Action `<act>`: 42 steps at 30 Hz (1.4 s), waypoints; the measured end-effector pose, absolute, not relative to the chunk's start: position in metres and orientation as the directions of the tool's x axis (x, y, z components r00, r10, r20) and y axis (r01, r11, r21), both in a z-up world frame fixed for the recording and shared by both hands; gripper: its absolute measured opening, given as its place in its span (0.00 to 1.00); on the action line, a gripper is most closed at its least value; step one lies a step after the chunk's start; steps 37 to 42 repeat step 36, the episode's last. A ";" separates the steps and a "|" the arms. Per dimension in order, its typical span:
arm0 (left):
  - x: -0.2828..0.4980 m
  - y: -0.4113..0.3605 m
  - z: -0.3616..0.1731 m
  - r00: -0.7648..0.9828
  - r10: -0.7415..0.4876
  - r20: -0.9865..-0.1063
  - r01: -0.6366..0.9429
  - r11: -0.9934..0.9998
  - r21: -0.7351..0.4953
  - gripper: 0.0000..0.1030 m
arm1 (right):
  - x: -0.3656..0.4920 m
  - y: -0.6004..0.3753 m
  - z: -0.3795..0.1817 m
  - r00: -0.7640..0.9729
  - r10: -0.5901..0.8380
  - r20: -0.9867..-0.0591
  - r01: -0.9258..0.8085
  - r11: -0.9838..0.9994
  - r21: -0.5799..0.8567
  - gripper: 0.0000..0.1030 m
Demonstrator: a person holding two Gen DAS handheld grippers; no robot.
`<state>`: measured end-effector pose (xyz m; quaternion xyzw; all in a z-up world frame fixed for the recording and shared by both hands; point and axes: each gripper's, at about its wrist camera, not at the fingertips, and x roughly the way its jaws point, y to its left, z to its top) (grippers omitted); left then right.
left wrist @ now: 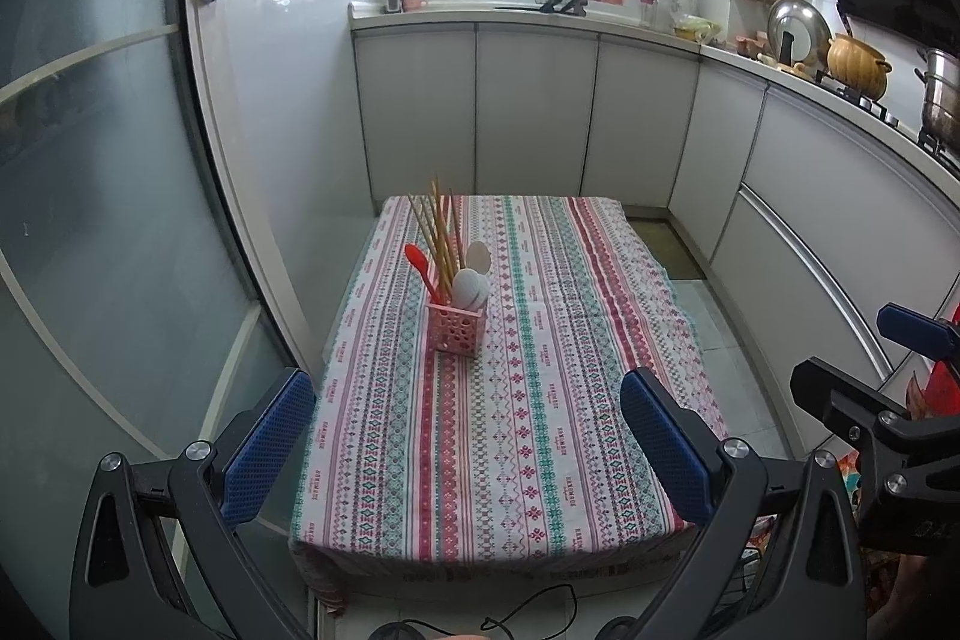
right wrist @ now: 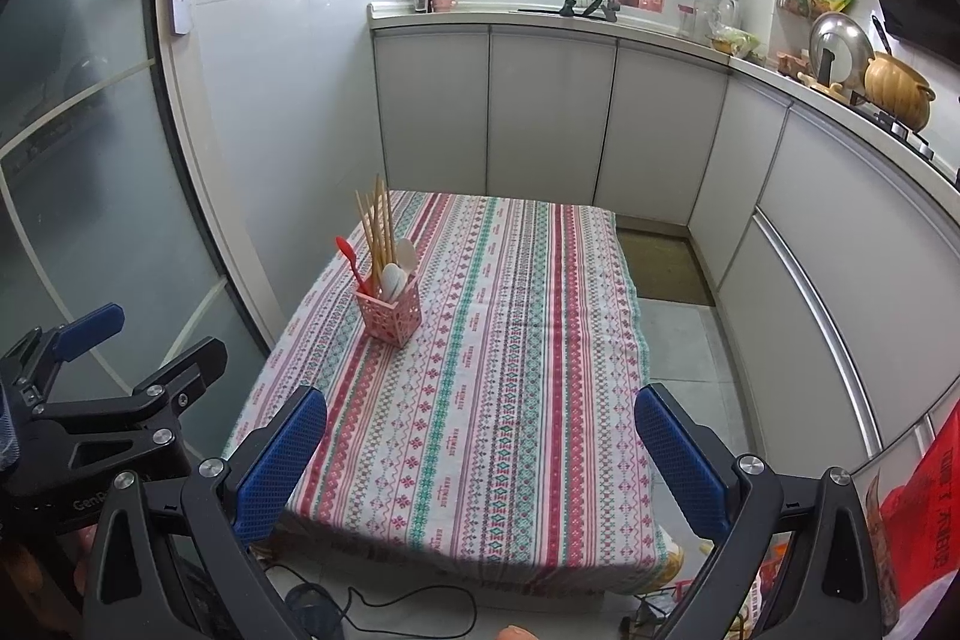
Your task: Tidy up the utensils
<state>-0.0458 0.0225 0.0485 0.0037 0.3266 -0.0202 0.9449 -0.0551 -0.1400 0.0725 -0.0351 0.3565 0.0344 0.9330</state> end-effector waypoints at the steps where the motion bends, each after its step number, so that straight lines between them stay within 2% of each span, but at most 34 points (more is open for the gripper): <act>1: -0.046 0.023 0.049 0.787 -0.037 -0.616 0.040 0.999 -0.008 1.00 | -0.055 -0.140 0.073 0.743 0.039 -0.668 -0.089 0.995 -0.041 1.00; 42: -0.048 0.020 0.046 0.789 -0.052 -0.612 0.060 0.998 -0.008 1.00 | -0.054 -0.136 0.072 0.743 0.045 -0.668 -0.098 0.994 -0.042 1.00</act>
